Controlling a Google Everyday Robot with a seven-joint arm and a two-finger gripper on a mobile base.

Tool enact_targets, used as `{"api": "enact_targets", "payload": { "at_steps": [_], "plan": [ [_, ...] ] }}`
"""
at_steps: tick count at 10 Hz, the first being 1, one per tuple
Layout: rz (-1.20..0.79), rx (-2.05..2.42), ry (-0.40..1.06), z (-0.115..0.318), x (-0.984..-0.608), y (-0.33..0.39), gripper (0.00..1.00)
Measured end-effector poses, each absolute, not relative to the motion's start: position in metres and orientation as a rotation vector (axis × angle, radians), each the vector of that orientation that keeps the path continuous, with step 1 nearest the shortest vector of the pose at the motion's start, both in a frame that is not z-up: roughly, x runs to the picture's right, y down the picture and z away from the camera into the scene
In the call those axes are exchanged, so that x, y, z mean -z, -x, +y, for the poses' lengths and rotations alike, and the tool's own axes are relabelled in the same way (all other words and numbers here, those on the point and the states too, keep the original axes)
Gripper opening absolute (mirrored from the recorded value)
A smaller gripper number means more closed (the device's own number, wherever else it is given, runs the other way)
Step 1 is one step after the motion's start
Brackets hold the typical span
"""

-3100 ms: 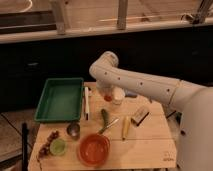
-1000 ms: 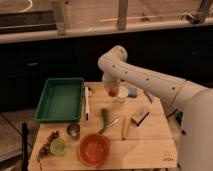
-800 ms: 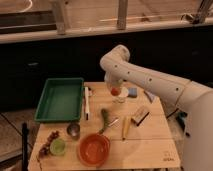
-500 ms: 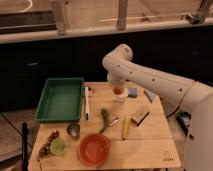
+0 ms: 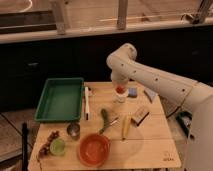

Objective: Place apple in paper cup

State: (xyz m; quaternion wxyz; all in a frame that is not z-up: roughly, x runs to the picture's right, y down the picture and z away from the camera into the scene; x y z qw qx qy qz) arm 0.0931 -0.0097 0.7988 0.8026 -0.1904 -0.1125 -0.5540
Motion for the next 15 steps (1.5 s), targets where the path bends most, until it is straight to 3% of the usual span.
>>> {"api": "enact_targets", "payload": {
  "at_steps": [15],
  "plan": [
    [-0.276,1.195,0.397,-0.0084,-0.8012,-0.0949,0.8]
  ]
}}
